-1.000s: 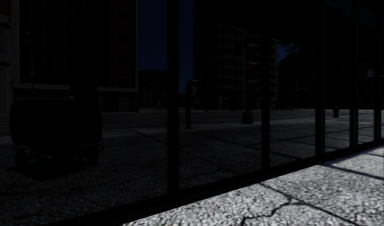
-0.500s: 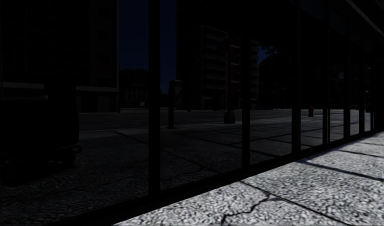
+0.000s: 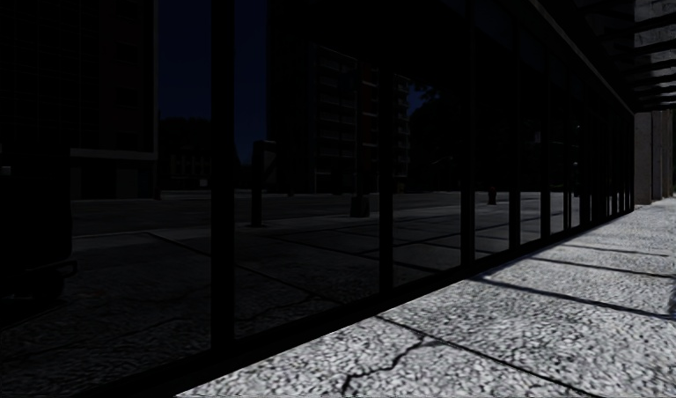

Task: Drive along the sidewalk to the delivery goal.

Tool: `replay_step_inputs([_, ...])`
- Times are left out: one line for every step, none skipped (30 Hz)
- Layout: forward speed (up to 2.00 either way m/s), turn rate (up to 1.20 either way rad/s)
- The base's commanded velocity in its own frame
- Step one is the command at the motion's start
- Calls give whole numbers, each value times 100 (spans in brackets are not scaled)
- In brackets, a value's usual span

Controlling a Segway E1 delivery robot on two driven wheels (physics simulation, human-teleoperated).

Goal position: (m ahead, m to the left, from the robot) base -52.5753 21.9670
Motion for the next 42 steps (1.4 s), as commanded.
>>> replay_step_inputs([0, -42])
replay_step_inputs([0, -42])
replay_step_inputs([0, -42])
replay_step_inputs([0, -42])
replay_step_inputs([0, -42])
replay_step_inputs([0, -42])
replay_step_inputs([0, -42])
replay_step_inputs([0, -42])
replay_step_inputs([0, -42])
replay_step_inputs([0, -42])
replay_step_inputs([0, -42])
replay_step_inputs([0, -42])
replay_step_inputs([0, -42])
replay_step_inputs([0, -42])
replay_step_inputs([0, -42])
replay_step_inputs([0, -42])
replay_step_inputs([0, -42])
replay_step_inputs([0, -42])
replay_step_inputs([0, -42])
replay_step_inputs([0, -42])
replay_step_inputs([0, -42])
replay_step_inputs([0, -42])
replay_step_inputs([0, -42])
replay_step_inputs([0, -42])
replay_step_inputs([0, -42])
replay_step_inputs([0, -42])
replay_step_inputs([0, -42])
replay_step_inputs([0, -42])
replay_step_inputs([0, -42])
replay_step_inputs([0, -42])
replay_step_inputs([0, -42])
replay_step_inputs([0, -42])
replay_step_inputs([0, -42])
replay_step_inputs([0, -42])
replay_step_inputs([0, -42])
replay_step_inputs([0, -42])
replay_step_inputs([0, -42])
replay_step_inputs([0, -42])
replay_step_inputs([0, -42])
replay_step_inputs([0, -42])
replay_step_inputs([0, -42])
replay_step_inputs([0, -42])
